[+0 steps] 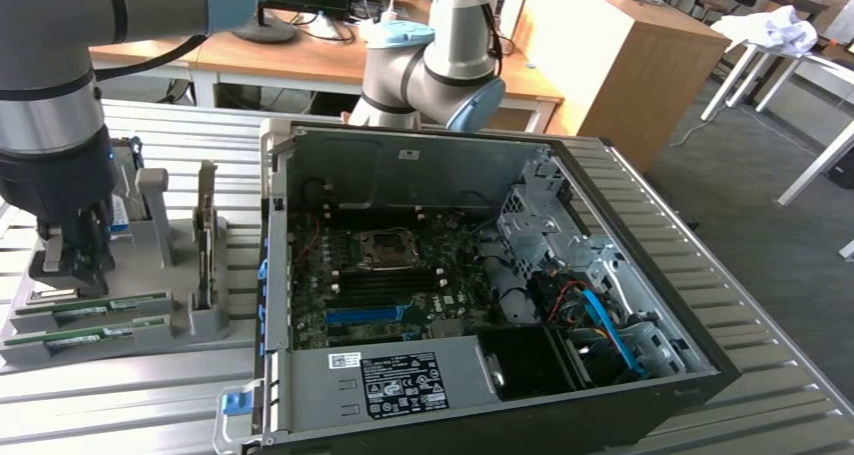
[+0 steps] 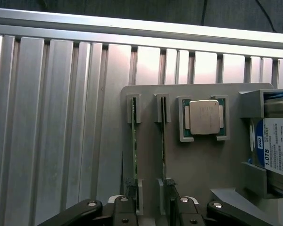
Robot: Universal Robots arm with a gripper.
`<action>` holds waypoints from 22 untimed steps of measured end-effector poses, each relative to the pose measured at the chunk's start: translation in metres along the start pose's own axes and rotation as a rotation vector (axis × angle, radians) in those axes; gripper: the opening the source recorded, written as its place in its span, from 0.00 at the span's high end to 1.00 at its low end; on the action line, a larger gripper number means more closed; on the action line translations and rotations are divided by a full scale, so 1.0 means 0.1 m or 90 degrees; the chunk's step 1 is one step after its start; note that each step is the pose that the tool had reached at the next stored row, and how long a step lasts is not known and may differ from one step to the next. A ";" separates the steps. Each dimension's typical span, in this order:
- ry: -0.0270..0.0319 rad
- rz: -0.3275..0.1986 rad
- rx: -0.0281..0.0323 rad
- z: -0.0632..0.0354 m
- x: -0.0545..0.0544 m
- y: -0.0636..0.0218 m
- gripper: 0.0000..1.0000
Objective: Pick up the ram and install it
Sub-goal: 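Pick up the ram and move it above insertion slot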
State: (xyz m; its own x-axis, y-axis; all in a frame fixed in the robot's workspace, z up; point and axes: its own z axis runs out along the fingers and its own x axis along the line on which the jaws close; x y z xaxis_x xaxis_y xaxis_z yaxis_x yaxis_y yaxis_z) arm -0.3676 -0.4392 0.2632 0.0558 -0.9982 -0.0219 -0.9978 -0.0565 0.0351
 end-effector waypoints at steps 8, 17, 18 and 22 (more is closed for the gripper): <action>0.0000 0.000 -0.0001 0.029 0.02 0.006 0.64; 0.0001 0.000 -0.0001 0.053 0.04 0.008 0.64; 0.0001 0.000 -0.0002 0.054 0.04 0.009 0.64; 0.0001 0.000 -0.0001 0.063 0.05 0.009 0.64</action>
State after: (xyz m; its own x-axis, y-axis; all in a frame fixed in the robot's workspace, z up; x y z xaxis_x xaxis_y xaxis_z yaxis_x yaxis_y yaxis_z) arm -0.3685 -0.4441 0.2568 0.0558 -0.9982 -0.0218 -0.9978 -0.0566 0.0353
